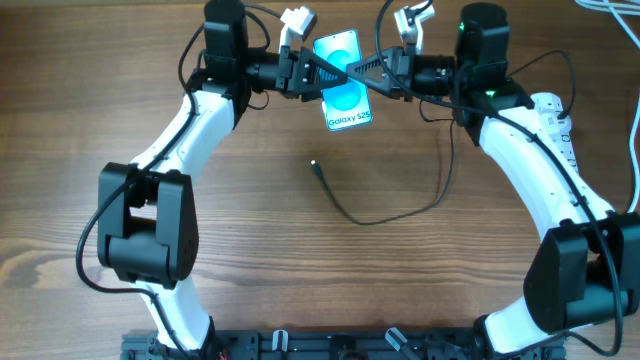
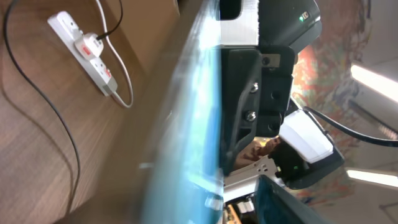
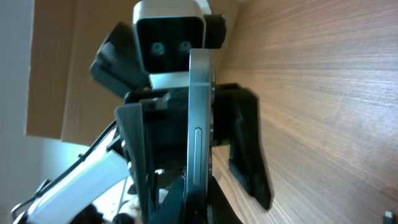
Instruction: Plug charger to phone and switch on socket
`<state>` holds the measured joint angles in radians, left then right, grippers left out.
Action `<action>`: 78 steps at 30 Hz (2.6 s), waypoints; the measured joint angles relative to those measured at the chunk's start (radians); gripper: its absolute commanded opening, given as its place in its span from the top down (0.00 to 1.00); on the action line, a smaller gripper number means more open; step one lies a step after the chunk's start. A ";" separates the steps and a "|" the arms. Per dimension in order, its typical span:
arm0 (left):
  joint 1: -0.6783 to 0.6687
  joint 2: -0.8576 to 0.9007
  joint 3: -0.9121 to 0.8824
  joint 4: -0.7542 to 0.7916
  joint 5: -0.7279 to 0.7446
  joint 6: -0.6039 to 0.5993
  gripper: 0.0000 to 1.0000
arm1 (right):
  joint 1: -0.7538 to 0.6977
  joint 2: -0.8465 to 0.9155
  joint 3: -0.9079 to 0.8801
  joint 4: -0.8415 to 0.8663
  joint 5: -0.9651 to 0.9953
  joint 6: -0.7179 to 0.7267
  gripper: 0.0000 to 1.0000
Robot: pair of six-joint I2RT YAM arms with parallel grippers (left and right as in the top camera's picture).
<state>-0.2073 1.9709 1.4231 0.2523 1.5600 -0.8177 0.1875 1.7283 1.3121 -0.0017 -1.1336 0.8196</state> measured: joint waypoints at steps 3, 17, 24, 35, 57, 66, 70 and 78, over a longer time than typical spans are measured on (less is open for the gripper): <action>-0.002 0.000 0.000 0.088 -0.002 -0.075 0.68 | 0.013 0.000 0.002 -0.031 0.066 0.000 0.96; -0.002 0.005 -0.006 0.123 -0.014 -0.203 0.83 | 0.023 -0.019 0.010 -0.015 0.145 -0.012 0.96; -0.001 0.005 -0.005 0.125 -0.007 -0.233 0.96 | 0.023 -0.019 0.010 -0.012 0.170 0.006 0.68; 0.000 0.010 -0.019 -0.257 -0.044 -0.042 0.96 | 0.012 -0.026 0.037 -0.488 0.354 -0.323 0.23; -0.095 -0.011 0.005 -1.253 -1.627 0.372 0.93 | 0.013 -0.028 0.023 -0.775 1.057 -0.486 0.00; -0.107 -0.011 0.005 -1.198 -1.694 0.376 0.95 | 0.013 -0.028 0.023 -0.774 1.057 -0.486 0.00; -0.107 -0.011 0.005 -1.186 -1.698 0.383 0.96 | 0.013 -0.028 0.023 -0.774 1.057 -0.486 0.00; -0.107 -0.011 0.005 -1.177 -1.705 0.382 0.92 | 0.013 -0.028 0.023 -0.774 1.057 -0.486 0.00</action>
<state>-0.3141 1.9594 1.4281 -0.9249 -0.1452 -0.4358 0.2005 1.7004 1.3346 -0.7761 -0.0769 0.3336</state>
